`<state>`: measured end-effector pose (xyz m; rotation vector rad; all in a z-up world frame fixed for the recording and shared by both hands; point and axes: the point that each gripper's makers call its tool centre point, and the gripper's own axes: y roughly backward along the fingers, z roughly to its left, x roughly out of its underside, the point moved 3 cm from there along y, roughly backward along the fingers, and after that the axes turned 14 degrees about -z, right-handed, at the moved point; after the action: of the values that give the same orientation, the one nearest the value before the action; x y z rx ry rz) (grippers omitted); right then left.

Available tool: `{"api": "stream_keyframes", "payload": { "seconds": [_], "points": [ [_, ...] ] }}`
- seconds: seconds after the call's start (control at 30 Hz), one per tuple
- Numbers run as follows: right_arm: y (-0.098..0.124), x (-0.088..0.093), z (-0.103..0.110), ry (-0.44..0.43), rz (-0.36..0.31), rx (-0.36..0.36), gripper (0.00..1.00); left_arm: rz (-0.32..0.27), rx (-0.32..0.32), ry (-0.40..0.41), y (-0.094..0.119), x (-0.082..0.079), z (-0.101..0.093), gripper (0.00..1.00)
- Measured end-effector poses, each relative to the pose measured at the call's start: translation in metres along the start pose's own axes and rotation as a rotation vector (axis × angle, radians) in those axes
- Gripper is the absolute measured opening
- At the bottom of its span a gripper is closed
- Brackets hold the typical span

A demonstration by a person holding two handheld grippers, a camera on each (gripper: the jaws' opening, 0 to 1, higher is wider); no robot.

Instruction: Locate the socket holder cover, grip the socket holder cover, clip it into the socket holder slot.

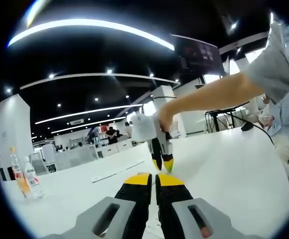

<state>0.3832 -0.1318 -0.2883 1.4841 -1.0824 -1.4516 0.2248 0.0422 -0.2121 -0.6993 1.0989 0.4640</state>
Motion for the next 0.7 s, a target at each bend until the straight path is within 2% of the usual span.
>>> {"api": "stream_keyframes", "payload": {
  "seconds": [0.13, 0.2, 0.3, 0.53, 0.7],
  "points": [
    [0.001, -0.012, -0.002, 0.005, -0.049, -0.001, 0.26, 0.002, 0.001, -0.003, 0.000, 0.000, 0.000, 0.05],
    [0.001, -0.012, -0.004, 0.014, -0.047, 0.009, 0.26, 0.003, 0.000, -0.003, 0.000, 0.001, 0.001, 0.05],
    [0.004, -0.003, -0.009, 0.013, -0.017, 0.025, 0.23, 0.001, 0.002, -0.001, -0.001, 0.000, 0.001, 0.05],
    [0.014, 0.034, -0.010, -0.019, 0.057, 0.043, 0.09, -0.002, 0.004, -0.004, -0.001, -0.001, 0.000, 0.05],
    [0.010, 0.040, -0.011, -0.033, 0.064, 0.034, 0.07, 0.001, 0.002, -0.007, -0.002, -0.001, 0.001, 0.05]
  ]
}}
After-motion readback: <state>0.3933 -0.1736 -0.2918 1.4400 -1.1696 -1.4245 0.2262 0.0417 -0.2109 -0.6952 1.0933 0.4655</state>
